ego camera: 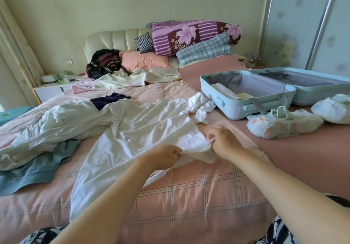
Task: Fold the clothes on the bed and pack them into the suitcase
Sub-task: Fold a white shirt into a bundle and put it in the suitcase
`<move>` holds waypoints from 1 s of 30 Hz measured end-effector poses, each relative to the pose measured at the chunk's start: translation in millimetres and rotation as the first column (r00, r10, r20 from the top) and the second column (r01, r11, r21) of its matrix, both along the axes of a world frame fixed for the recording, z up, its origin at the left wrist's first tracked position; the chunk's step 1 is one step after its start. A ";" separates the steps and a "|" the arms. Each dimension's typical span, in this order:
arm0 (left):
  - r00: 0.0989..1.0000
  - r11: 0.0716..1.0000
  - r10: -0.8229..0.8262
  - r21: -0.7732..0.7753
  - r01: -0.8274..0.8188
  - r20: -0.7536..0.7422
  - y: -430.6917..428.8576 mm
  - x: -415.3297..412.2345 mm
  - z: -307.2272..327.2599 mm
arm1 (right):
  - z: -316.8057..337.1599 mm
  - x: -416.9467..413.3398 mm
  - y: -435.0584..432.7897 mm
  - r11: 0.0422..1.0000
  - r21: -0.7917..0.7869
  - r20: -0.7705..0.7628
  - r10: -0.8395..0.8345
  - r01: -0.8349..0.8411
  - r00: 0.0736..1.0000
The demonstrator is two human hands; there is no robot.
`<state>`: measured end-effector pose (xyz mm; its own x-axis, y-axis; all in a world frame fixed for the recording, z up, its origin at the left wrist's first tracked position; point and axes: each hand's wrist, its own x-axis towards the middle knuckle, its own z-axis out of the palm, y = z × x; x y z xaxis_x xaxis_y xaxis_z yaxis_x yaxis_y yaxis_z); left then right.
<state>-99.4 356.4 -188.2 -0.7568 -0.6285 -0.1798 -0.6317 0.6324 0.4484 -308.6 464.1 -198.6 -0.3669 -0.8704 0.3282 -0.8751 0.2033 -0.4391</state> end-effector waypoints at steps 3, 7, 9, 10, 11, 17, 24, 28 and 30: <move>0.996 0.973 -0.046 0.229 0.026 0.082 10.5 -7.4 3.6 | 11.5 -9.6 7.2 0.941 0.338 -0.130 0.015 0.030 0.991; 0.952 0.827 -0.225 0.557 0.074 0.207 26.2 -16.8 6.2 | 7.1 -19.8 17.8 0.648 0.758 -0.188 0.114 0.070 0.976; 0.958 0.841 -0.250 0.523 0.142 0.142 26.7 -24.1 3.3 | -1.7 -18.1 17.9 0.638 0.766 -0.212 0.139 0.076 0.967; 0.979 0.906 -0.199 0.391 0.163 0.052 25.0 -28.4 1.1 | -3.7 -17.2 16.9 0.725 0.688 -0.164 0.099 0.042 0.981; 0.991 0.968 -0.123 0.212 0.131 -0.050 21.0 -31.8 -1.9 | -4.6 -15.2 16.0 0.829 0.559 -0.081 0.049 0.005 0.996; 0.990 0.961 0.023 -0.278 0.017 0.139 -4.8 -33.9 -23.9 | -20.3 -2.5 5.8 0.903 0.429 0.059 -0.020 -0.007 0.998; 0.987 0.991 -0.100 -0.073 0.110 0.127 -27.9 -54.7 -0.9 | 10.6 -12.0 -12.3 0.816 0.576 0.073 0.017 -0.056 0.997; 0.998 0.989 -0.051 -0.136 0.056 0.038 -57.5 -78.2 17.9 | 24.4 -39.0 -48.8 0.952 0.286 0.178 -0.162 0.106 0.971; 0.998 0.991 -0.021 -0.135 0.013 -0.057 -74.5 -93.2 21.9 | 25.8 -53.8 -75.6 0.963 0.185 0.229 -0.235 0.195 0.945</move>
